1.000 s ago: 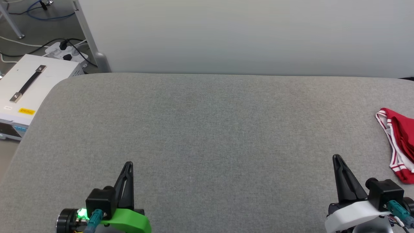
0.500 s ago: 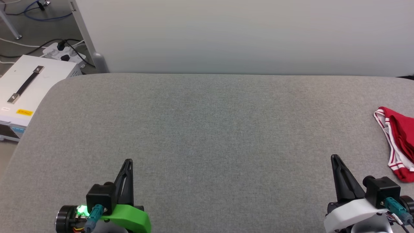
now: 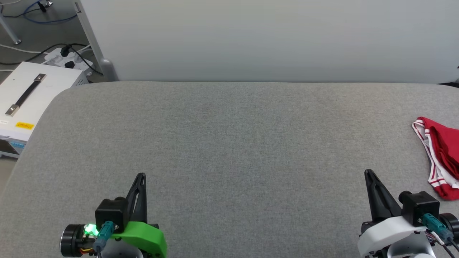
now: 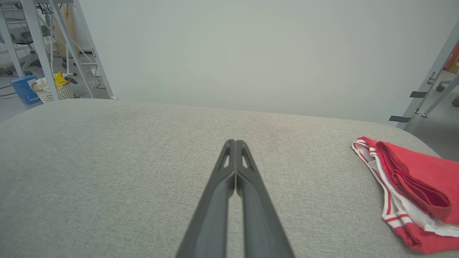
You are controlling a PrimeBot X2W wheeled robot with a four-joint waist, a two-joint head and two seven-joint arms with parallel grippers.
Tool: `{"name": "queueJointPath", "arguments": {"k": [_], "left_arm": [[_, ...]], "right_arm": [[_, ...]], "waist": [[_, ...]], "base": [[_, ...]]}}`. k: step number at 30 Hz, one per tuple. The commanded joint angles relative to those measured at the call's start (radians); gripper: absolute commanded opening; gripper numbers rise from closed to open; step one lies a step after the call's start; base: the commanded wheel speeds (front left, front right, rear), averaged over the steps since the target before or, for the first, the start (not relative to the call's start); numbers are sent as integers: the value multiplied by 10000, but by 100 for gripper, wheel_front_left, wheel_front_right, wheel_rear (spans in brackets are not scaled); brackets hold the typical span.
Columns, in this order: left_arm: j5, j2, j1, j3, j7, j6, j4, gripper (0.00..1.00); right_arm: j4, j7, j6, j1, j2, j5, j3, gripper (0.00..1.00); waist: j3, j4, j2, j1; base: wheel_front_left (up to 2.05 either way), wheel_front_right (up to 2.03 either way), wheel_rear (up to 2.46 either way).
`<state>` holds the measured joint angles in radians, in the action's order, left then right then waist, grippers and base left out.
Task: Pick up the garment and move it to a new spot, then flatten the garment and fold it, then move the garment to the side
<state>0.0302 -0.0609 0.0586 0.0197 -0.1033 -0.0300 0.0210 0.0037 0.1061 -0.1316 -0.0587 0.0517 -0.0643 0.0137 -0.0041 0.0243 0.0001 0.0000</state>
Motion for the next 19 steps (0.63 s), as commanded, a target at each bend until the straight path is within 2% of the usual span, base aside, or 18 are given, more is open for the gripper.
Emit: {"name": "queueJointPath", "arguments": {"k": [1, 19], "left_arm": [[-96, 61, -200, -58, 63, 81, -55, 0], [-173, 78, -345, -110, 428, 164, -113, 0]], "right_arm": [[-19, -83, 6, 201, -8, 117, -21, 0], [-26, -452, 7, 346, -11, 315, -65, 0]], "waist": [[1, -6, -1, 0], [16, -95, -1, 0]], "base": [[0, 0, 0], [0, 0, 0]]}}
